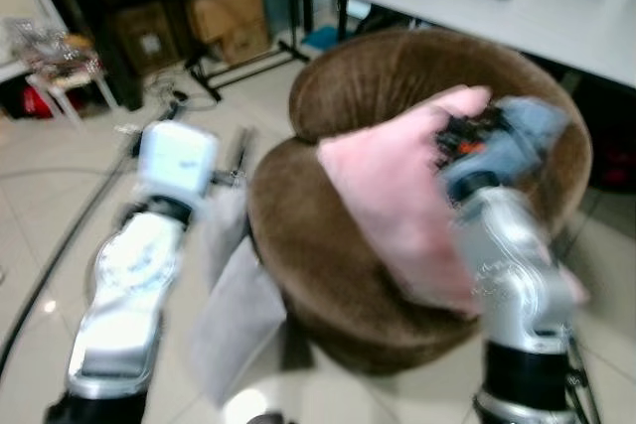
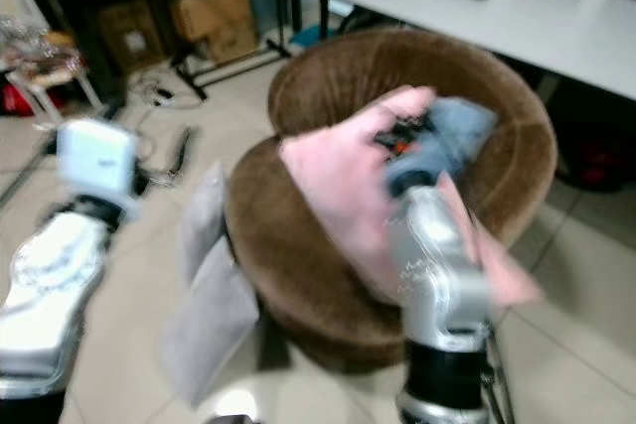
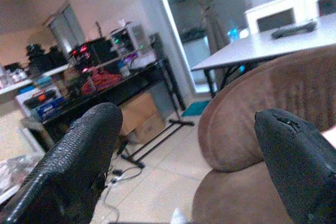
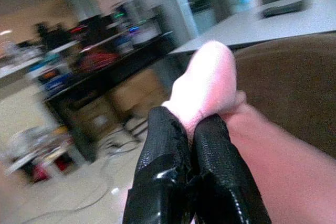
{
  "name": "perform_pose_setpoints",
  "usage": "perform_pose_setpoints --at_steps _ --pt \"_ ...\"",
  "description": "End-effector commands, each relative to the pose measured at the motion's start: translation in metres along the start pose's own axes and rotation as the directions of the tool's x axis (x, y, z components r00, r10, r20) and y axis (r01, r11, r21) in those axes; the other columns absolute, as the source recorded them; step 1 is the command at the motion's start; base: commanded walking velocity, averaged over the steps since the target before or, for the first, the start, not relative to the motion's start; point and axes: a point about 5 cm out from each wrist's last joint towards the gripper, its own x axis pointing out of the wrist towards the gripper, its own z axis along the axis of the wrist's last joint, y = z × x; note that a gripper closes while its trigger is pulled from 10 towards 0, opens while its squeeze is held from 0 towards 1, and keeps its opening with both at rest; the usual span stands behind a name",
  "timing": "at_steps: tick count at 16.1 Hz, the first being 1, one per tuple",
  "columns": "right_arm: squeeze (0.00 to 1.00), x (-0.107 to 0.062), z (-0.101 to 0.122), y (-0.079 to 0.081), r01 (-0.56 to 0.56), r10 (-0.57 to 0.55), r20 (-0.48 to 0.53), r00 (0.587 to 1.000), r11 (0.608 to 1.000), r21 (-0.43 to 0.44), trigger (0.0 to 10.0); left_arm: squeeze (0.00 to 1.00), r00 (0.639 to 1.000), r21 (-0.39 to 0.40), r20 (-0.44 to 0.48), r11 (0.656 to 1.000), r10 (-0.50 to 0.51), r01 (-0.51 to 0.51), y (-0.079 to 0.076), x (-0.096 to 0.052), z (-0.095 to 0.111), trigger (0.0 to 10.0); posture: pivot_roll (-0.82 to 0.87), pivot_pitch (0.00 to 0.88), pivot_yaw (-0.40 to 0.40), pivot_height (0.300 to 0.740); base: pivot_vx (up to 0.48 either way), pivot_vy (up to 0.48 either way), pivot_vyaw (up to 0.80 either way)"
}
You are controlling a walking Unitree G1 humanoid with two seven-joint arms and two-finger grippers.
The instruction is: Move the pillow to the sofa from floor
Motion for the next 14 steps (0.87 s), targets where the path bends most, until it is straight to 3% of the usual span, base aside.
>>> perform_pose_setpoints --at_steps 1,5,9,14 --pt "0.00 -0.001 0.013 -0.003 -0.001 0.002 0.063 0.998 1.000 -0.006 10.0 0.00 0.999 -0.010 0.021 1.000 -0.027 0.027 -0.006 0.001 0.005 10.0 0.05 0.000 0.058 0.740 0.296 0.000 0.00" --pt "0.00 0.000 0.014 -0.003 -0.004 0.005 0.059 0.998 1.000 -0.014 10.0 0.00 0.999 -0.008 0.022 0.999 -0.032 0.032 -0.006 0.002 0.005 10.0 0.05 0.000 0.058 0.740 0.293 0.000 0.00" --pt "0.00 0.000 0.014 -0.004 -0.004 0.005 0.064 0.998 1.000 -0.012 10.0 0.00 0.999 -0.007 0.022 0.999 -0.036 0.037 -0.006 0.002 0.005 10.0 0.05 0.000 0.062 0.740 0.295 0.000 -0.80" --pt "0.00 0.002 0.023 0.009 -0.115 0.113 0.112 0.987 0.993 0.008 10.0 0.00 0.999 -0.005 0.029 1.000 -0.030 0.030 -0.006 0.003 0.007 10.0 0.06 0.000 0.055 0.740 0.295 0.000 0.00"
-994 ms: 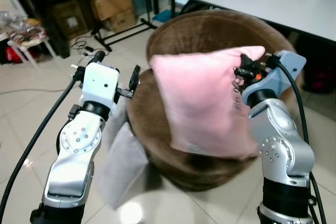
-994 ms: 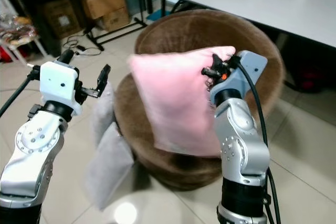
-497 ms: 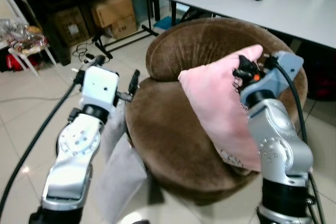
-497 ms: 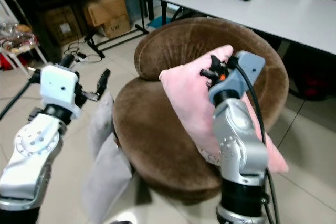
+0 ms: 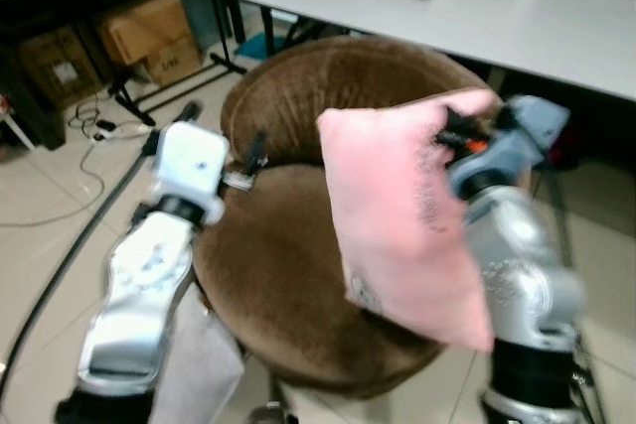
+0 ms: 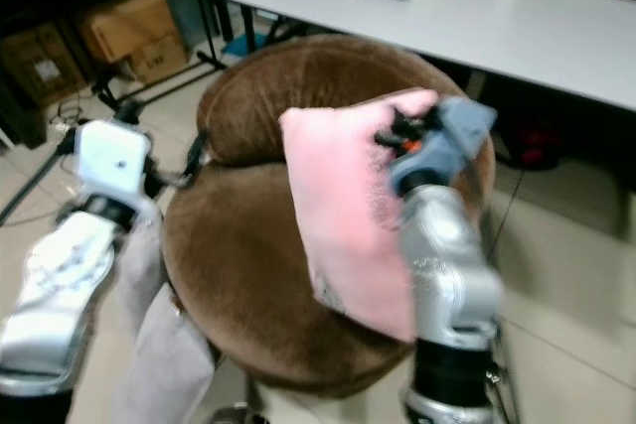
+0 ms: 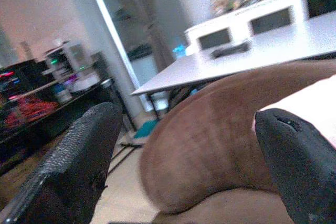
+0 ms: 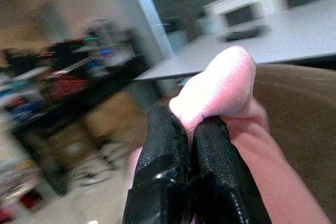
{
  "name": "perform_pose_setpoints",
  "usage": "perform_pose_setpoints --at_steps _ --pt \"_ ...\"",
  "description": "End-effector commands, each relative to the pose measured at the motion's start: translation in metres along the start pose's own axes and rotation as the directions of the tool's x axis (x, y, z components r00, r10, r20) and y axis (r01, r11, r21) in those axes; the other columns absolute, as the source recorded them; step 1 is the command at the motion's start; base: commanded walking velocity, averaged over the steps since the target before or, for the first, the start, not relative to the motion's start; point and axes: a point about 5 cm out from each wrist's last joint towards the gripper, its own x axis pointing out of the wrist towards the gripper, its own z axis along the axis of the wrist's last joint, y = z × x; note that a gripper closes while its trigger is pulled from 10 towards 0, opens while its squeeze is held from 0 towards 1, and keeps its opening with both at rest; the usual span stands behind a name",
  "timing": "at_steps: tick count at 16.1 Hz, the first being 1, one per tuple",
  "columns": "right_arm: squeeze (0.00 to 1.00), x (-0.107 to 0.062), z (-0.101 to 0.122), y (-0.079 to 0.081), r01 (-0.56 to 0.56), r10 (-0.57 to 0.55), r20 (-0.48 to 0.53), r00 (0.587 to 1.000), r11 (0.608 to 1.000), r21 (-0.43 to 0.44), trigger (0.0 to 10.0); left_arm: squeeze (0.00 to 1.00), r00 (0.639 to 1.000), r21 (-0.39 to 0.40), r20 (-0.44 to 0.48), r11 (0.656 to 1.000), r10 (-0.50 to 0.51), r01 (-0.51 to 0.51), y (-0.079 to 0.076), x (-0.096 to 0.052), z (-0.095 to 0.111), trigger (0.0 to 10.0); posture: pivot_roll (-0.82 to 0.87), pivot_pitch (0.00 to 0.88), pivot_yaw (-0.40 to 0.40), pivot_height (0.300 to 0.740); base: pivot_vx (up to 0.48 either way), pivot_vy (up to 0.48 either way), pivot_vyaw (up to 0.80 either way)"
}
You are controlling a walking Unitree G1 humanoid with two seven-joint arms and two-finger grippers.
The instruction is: Move the pillow to the sofa from floor
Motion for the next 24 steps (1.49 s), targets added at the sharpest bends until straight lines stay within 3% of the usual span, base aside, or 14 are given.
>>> perform_pose_setpoints --at_steps 1,5,10,14,17,18,21,24 --pt "0.00 0.000 0.021 0.005 -0.053 0.053 0.103 0.993 0.999 -0.001 10.0 0.00 1.000 -0.002 0.014 1.000 -0.004 0.004 -0.001 0.000 0.004 10.0 0.06 0.000 0.052 0.740 0.296 0.000 0.00" --pt "0.00 0.003 0.028 0.016 -0.139 0.145 0.114 0.983 0.989 -0.060 10.0 0.00 1.000 0.000 0.014 1.000 0.007 -0.007 0.002 -0.001 0.004 10.0 0.07 0.000 0.047 0.740 0.295 0.000 0.40" --pt "0.00 0.005 0.033 0.022 -0.153 0.156 0.137 0.978 0.988 -0.027 10.0 0.00 1.000 0.003 0.017 1.000 0.003 -0.003 0.001 0.000 0.005 10.0 0.07 0.000 0.050 0.740 0.295 0.000 0.32" --pt "0.00 0.018 0.035 0.042 -0.215 0.220 0.090 0.971 0.975 -0.057 10.0 0.00 1.000 0.004 0.009 1.000 -0.020 0.020 0.001 -0.001 0.004 10.0 0.07 0.000 0.056 0.740 0.072 0.000 0.00" --pt "0.00 0.032 0.024 0.055 -0.187 0.187 -0.008 0.982 0.981 -0.045 10.0 0.00 0.999 0.014 -0.002 0.999 -0.042 0.042 0.000 -0.002 0.002 10.0 0.07 0.000 0.056 0.740 0.000 0.000 0.00" --pt "0.00 0.041 0.009 0.064 -0.185 0.179 -0.112 0.978 0.981 -0.050 10.0 0.00 0.998 0.023 -0.005 0.998 -0.055 0.055 -0.001 -0.002 0.001 10.0 0.07 0.000 0.051 0.740 0.000 0.000 0.00" --pt "0.00 0.051 -0.015 0.082 -0.204 0.195 -0.242 0.950 0.979 -0.010 10.0 0.00 0.997 0.037 -0.019 0.997 -0.068 0.069 -0.001 -0.004 -0.001 10.0 0.08 0.000 0.049 0.740 0.000 0.000 0.00" --pt "0.00 0.070 -0.038 0.090 -0.059 0.055 -0.358 0.932 0.998 -0.001 10.0 0.00 0.996 0.048 -0.034 0.995 -0.082 0.083 -0.001 -0.006 -0.004 10.0 0.09 0.000 0.044 0.740 0.000 0.000 0.00"
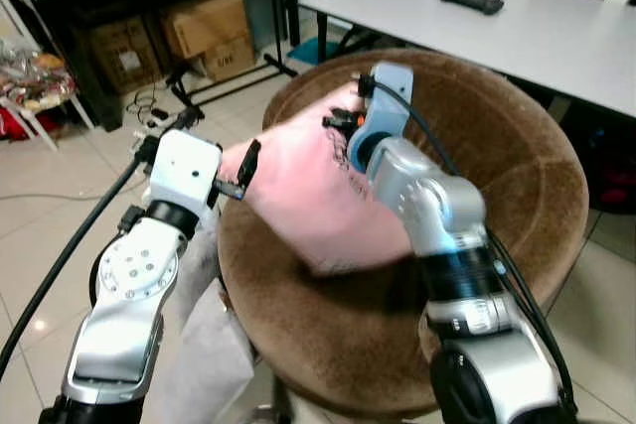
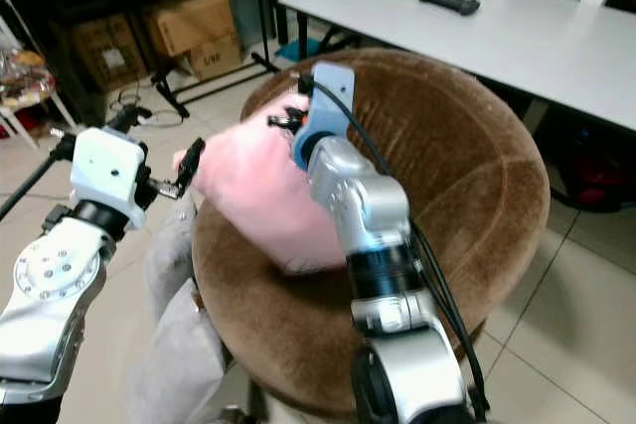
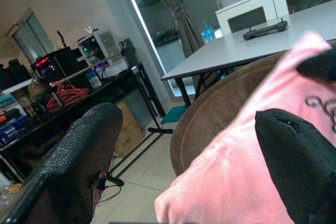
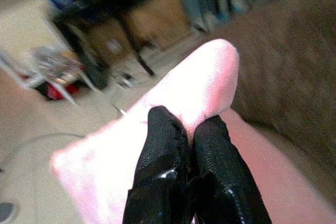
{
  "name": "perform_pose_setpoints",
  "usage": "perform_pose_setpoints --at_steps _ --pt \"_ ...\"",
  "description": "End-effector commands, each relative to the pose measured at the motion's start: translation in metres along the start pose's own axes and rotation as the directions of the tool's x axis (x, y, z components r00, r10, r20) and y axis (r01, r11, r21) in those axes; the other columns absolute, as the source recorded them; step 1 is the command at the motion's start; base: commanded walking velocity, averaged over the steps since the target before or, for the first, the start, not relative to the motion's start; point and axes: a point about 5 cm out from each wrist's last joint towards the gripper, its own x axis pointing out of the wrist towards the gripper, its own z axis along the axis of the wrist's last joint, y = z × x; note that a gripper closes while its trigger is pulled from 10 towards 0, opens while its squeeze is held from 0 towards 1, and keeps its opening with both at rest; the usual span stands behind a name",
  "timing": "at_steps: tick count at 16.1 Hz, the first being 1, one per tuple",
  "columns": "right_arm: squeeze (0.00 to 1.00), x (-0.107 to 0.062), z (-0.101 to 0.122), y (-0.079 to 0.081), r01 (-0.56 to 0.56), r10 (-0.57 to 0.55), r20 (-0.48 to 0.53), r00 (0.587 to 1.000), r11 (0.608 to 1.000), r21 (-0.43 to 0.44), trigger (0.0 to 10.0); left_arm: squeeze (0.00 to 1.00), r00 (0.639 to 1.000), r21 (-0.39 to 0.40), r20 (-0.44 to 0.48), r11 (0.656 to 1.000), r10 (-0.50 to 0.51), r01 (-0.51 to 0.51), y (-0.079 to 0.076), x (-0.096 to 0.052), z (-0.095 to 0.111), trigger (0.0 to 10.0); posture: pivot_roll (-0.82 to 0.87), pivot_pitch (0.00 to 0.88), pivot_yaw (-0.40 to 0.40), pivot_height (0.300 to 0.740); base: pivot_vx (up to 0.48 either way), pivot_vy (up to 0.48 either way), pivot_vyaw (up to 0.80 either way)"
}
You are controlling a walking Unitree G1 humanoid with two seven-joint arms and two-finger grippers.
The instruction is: Move the pillow to the sofa from floor
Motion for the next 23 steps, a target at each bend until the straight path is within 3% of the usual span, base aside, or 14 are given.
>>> perform_pose_setpoints --at_steps 1,3,4,5,6,8,10,12,14,16,18,20,23 --pt "0.00 0.002 0.014 0.035 -0.066 0.063 0.057 0.996 0.996 0.053 10.0 0.00 1.000 0.013 -0.016 1.000 -0.009 0.009 0.001 -0.001 -0.002 10.0 0.10 0.000 0.041 0.740 0.000 0.000 0.00" --pt "0.00 0.015 0.012 0.018 0.062 -0.065 0.025 0.998 0.993 0.099 10.0 0.00 1.000 0.016 -0.018 1.000 -0.009 0.010 0.001 -0.002 -0.002 10.0 0.10 0.000 0.036 0.740 0.000 0.000 0.00" --pt "0.00 0.024 0.005 -0.011 0.258 -0.251 -0.065 0.966 0.954 0.152 10.0 0.00 1.000 0.022 -0.024 1.000 -0.010 0.011 0.003 -0.004 -0.003 10.0 0.10 0.000 0.036 0.740 0.000 0.000 0.00" --pt "0.00 0.026 0.003 -0.027 0.343 -0.333 -0.086 0.939 0.923 0.175 10.0 0.00 1.000 0.024 -0.028 1.000 -0.011 0.012 0.003 -0.005 -0.004 10.0 0.10 0.000 0.036 0.740 0.000 0.000 0.00" --pt "0.00 0.027 0.002 -0.032 0.371 -0.359 -0.096 0.928 0.909 0.187 10.0 0.00 1.000 0.024 -0.029 1.000 -0.011 0.012 0.004 -0.005 -0.004 10.0 0.10 0.000 0.036 0.740 0.000 0.000 0.00" --pt "0.00 0.027 0.000 -0.055 0.485 -0.468 -0.130 0.874 0.841 0.238 10.0 0.00 0.999 0.026 -0.030 1.000 -0.017 0.018 0.003 -0.006 -0.004 10.0 0.10 0.000 0.036 0.740 0.000 0.000 0.00" --pt "0.00 0.022 0.004 -0.094 0.617 -0.607 -0.142 0.782 0.721 0.315 10.0 0.00 0.995 0.014 -0.050 0.996 -0.091 0.092 -0.002 -0.007 -0.007 10.0 0.11 0.000 0.036 0.740 0.000 0.000 0.00" --pt "0.00 0.017 0.004 -0.112 0.666 -0.658 -0.155 0.737 0.665 0.339 10.0 0.00 0.983 0.001 -0.080 0.986 -0.163 0.164 -0.006 -0.011 -0.012 10.0 0.11 0.000 0.036 0.740 0.000 0.000 0.00" --pt "0.00 0.002 0.001 -0.159 0.751 -0.760 -0.156 0.631 0.548 0.367 10.0 0.00 0.918 -0.078 -0.134 0.927 -0.373 0.366 -0.016 -0.021 -0.022 10.0 0.11 0.000 0.036 0.740 0.000 0.000 0.00" --pt "0.00 -0.005 0.000 -0.175 0.782 -0.798 -0.159 0.582 0.494 0.381 10.0 0.00 0.887 -0.095 -0.146 0.899 -0.438 0.428 -0.017 -0.026 -0.023 10.0 0.11 0.000 0.042 0.740 0.000 0.000 0.00" --pt "0.00 -0.020 0.007 -0.202 0.813 -0.859 -0.142 0.492 0.396 0.426 10.0 0.00 0.866 -0.098 -0.141 0.877 -0.479 0.470 -0.013 -0.027 -0.021 10.0 0.12 0.000 0.046 0.740 0.000 0.000 0.00" --pt "0.00 -0.026 0.013 -0.211 0.812 -0.876 -0.129 0.466 0.365 0.456 10.0 0.00 0.849 -0.135 -0.112 0.855 -0.516 0.501 -0.012 -0.028 -0.017 10.0 0.12 0.000 0.048 0.740 0.000 0.000 0.00" --pt "0.00 -0.028 0.012 -0.215 0.820 -0.884 -0.118 0.452 0.361 0.444 10.0 0.00 0.803 -0.174 -0.109 0.806 -0.586 0.565 -0.016 -0.034 -0.016 10.0 0.11 0.000 0.054 0.740 0.000 0.000 0.00"
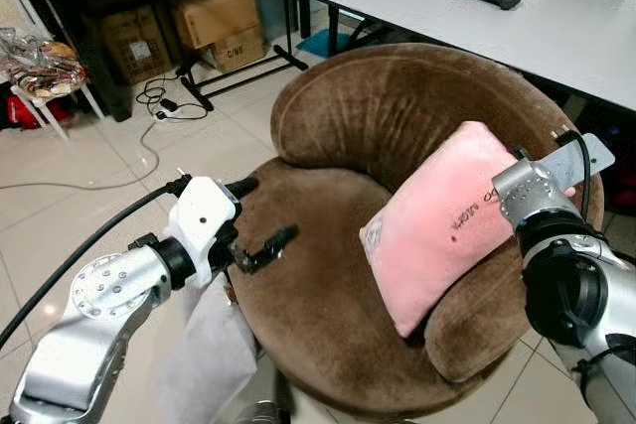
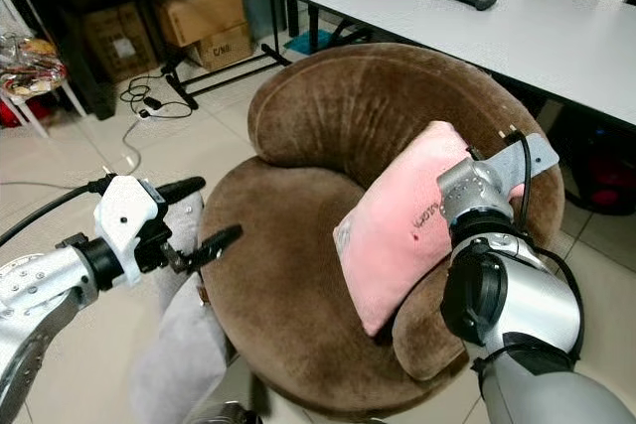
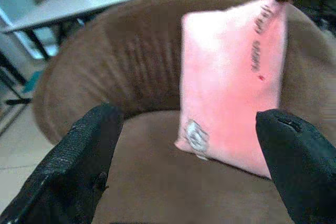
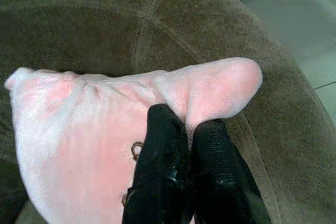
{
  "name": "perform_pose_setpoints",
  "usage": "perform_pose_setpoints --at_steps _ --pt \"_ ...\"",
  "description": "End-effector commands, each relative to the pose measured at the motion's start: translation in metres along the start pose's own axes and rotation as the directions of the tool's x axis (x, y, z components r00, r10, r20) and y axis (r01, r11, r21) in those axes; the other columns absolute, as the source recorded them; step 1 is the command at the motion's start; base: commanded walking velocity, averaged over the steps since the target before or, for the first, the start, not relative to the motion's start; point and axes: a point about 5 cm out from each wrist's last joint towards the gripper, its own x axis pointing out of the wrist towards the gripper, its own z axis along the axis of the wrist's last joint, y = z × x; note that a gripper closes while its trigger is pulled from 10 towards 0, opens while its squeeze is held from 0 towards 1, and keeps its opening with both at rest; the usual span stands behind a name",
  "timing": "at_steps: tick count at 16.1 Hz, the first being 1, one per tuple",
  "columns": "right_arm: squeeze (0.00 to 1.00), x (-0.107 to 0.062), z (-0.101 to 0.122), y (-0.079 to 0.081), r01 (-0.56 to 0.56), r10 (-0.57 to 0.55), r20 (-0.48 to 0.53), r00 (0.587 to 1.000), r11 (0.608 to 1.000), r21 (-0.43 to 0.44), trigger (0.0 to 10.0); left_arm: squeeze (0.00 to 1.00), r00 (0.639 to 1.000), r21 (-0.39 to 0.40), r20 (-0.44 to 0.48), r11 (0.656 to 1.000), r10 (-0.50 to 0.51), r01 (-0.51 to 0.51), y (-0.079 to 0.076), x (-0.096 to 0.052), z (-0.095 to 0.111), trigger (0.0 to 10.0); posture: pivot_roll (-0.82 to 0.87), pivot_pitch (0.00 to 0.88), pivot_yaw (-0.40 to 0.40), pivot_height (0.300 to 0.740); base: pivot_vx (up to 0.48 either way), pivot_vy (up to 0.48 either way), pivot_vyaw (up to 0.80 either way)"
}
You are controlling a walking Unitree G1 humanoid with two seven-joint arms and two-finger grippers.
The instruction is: Move the pillow to the sofa from floor
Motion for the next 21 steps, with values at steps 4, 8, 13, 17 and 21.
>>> perform_pose_setpoints --at_steps 4,8,13,17,21 --pt "1.00 0.005 -0.003 -0.008 -0.028 0.027 0.038 0.999 0.999 0.025 10.0 0.00 0.999 0.016 -0.011 0.999 -0.030 0.030 -0.002 -0.003 0.001 10.0 0.12 0.000 0.057 0.740 0.000 0.000 0.00" --pt "1.00 0.008 0.016 -0.007 -0.182 0.171 0.136 0.976 0.981 0.072 10.0 0.00 1.000 0.021 -0.004 0.999 -0.024 0.024 0.001 -0.002 0.003 10.0 0.12 0.000 0.062 0.740 0.000 0.000 0.00" --pt "0.00 0.009 0.053 -0.011 -0.290 0.250 0.291 0.924 0.951 0.105 10.0 0.00 0.991 0.008 0.054 0.992 0.126 -0.126 0.008 0.002 0.007 10.0 0.11 0.000 0.054 0.740 0.000 0.000 0.00" --pt "0.00 -0.031 0.028 0.002 -0.586 0.679 0.274 0.681 0.730 -0.352 10.0 0.00 0.897 -0.023 0.016 0.897 0.442 -0.442 0.012 0.007 -0.010 10.0 0.07 0.000 0.044 0.740 0.000 0.000 0.00" --pt "0.00 -0.100 -0.030 -0.026 -0.722 0.872 0.074 0.484 0.446 -0.529 10.0 0.00 0.816 -0.046 0.003 0.815 0.578 -0.578 0.007 -0.001 -0.014 10.0 0.06 0.000 0.019 0.740 0.000 0.000 0.00"
